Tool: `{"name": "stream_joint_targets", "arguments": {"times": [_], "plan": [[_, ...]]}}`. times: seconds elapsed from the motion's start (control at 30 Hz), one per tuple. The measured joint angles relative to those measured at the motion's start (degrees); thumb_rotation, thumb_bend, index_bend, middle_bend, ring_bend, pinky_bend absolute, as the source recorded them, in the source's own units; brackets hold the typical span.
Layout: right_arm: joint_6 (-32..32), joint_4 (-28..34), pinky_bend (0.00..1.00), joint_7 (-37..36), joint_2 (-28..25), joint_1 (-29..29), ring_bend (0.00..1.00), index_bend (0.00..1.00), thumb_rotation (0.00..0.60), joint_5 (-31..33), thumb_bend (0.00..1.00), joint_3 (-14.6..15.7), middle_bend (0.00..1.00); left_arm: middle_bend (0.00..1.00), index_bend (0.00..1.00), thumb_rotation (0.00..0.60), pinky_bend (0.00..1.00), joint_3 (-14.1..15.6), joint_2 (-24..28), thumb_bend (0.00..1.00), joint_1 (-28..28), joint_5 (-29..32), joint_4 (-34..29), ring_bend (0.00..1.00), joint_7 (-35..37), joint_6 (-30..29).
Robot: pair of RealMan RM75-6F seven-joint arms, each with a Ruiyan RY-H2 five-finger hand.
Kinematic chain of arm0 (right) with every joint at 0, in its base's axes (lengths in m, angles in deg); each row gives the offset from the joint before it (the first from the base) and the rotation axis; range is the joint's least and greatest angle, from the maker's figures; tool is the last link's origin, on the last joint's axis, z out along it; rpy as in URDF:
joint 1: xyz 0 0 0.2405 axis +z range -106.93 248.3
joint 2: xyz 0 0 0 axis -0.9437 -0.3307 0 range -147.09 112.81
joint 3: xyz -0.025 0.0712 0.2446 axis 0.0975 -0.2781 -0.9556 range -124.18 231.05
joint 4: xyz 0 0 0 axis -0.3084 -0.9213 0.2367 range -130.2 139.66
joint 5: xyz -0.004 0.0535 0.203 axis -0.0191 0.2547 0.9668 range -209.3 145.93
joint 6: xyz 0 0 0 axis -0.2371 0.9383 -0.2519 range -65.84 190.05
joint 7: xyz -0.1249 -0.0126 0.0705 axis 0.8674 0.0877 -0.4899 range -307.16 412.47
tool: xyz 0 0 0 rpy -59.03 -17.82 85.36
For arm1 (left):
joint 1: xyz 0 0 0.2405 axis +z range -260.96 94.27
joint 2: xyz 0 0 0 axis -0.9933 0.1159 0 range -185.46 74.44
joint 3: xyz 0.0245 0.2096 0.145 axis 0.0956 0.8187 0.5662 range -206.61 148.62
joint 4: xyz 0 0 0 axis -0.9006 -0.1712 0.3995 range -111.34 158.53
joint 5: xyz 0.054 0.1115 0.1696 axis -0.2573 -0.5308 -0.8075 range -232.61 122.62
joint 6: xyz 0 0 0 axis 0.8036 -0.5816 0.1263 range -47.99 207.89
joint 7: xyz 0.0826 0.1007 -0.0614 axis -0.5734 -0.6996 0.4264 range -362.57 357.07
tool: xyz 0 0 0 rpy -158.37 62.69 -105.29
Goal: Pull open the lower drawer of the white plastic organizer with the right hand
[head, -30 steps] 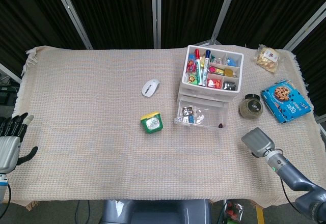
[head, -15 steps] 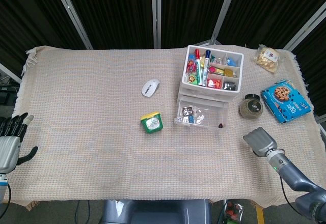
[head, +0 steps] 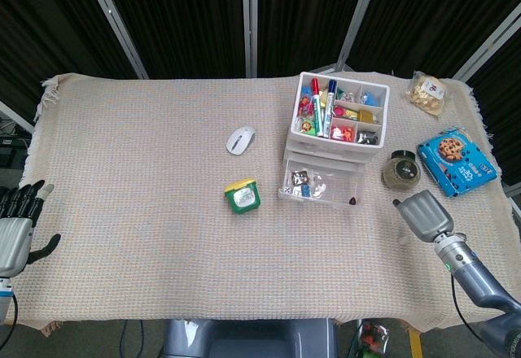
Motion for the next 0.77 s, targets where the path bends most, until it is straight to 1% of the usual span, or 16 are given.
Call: {"name": "stream_joint_targets", "arguments": {"times": [0.1, 0.17, 0.2, 0.23, 0.3, 0.37, 0.4, 0.43, 0.47, 0.53, 0.57, 0.67, 0.77], "plan": [[6.0, 1.6, 0.59, 0.0, -0.7, -1.5, 0.86, 0.40, 0.600, 0.0, 0.27, -1.7, 0.86, 0.00, 0.07, 0.600, 0.00, 0.0, 0.0, 0.31, 0.0, 0.0, 0.0, 0.00, -0.1, 0.0], [10.7, 2.7, 0.53, -0.3, -1.1, -2.9, 0.78, 0.40, 0.600, 0.1, 0.25, -3.2, 0.76, 0.00, 0.07, 0.600, 0.00, 0.0, 0.0, 0.31, 0.0, 0.1, -0.1, 0.00, -0.2, 0.0], [12.7, 3.2, 0.51, -0.6, -1.2, -3.5, 0.74, 0.39, 0.600, 0.2, 0.24, -3.9, 0.72, 0.00, 0.07, 0.600, 0.00, 0.0, 0.0, 0.31, 0.0, 0.1, -0.1, 0.00, -0.2, 0.0], [14.6, 3.8, 0.49, -1.0, -1.3, -4.2, 0.69, 0.39, 0.600, 0.4, 0.23, -4.6, 0.66, 0.00, 0.07, 0.600, 0.00, 0.0, 0.0, 0.31, 0.0, 0.1, 0.0, 0.00, -0.2, 0.0], [18.9, 5.4, 0.45, -2.7, -1.4, -5.9, 0.57, 0.35, 0.600, 1.0, 0.19, -6.3, 0.54, 0.00, 0.07, 0.600, 0.00, 0.0, 0.0, 0.31, 0.0, 0.1, 0.0, 0.00, -0.2, 0.0], [21.8, 6.9, 0.32, -5.4, -1.6, -7.5, 0.35, 0.26, 0.600, 1.7, 0.14, -7.6, 0.34, 0.00, 0.07, 0.600, 0.00, -0.1, 0.0, 0.31, 0.0, 0.2, 0.0, 0.00, -0.2, 0.1], [22.5, 7.5, 0.27, -6.8, -1.7, -8.1, 0.27, 0.23, 0.600, 1.9, 0.12, -8.0, 0.28, 0.00, 0.07, 0.600, 0.00, -0.1, -0.1, 0.31, 0.0, 0.2, 0.0, 0.00, -0.2, 0.1], [22.9, 8.2, 0.20, -8.2, -1.9, -8.6, 0.17, 0.17, 0.600, 2.3, 0.10, -8.3, 0.19, 0.00, 0.07, 0.600, 0.00, -0.1, -0.1, 0.31, 0.0, 0.2, 0.0, 0.00, -0.2, 0.1], [23.1, 9.2, 0.14, -10.1, -2.3, -9.2, 0.09, 0.12, 0.600, 2.8, 0.07, -8.6, 0.11, 0.00, 0.07, 0.600, 0.00, -0.1, 0.0, 0.31, 0.0, 0.2, 0.0, 0.00, -0.1, 0.1], [22.9, 11.1, 0.07, -12.7, -3.3, -10.0, 0.02, 0.06, 0.600, 3.8, 0.03, -9.1, 0.03, 0.00, 0.07, 0.600, 0.00, -0.1, 0.0, 0.31, 0.0, 0.1, 0.0, 0.00, 0.0, 0.1], [22.5, 12.3, 0.06, -14.2, -4.0, -10.4, 0.00, 0.04, 0.600, 4.6, 0.02, -9.5, 0.01, 0.00, 0.07, 0.600, 0.00, 0.0, 0.0, 0.31, 0.0, 0.1, 0.0, 0.00, 0.0, 0.0], [21.3, 14.7, 0.04, -16.8, -5.5, -11.0, 0.00, 0.02, 0.600, 6.1, 0.01, -10.1, 0.00, 0.00, 0.07, 0.600, 0.00, 0.0, 0.0, 0.31, 0.0, 0.0, 0.0, 0.00, 0.1, 0.0], [20.6, 16.6, 0.04, -18.3, -6.6, -11.3, 0.00, 0.01, 0.600, 6.5, 0.01, -10.5, 0.00, 0.00, 0.07, 0.600, 0.00, 0.0, 0.0, 0.31, 0.1, -0.1, 0.1, 0.00, 0.4, -0.1]]}}
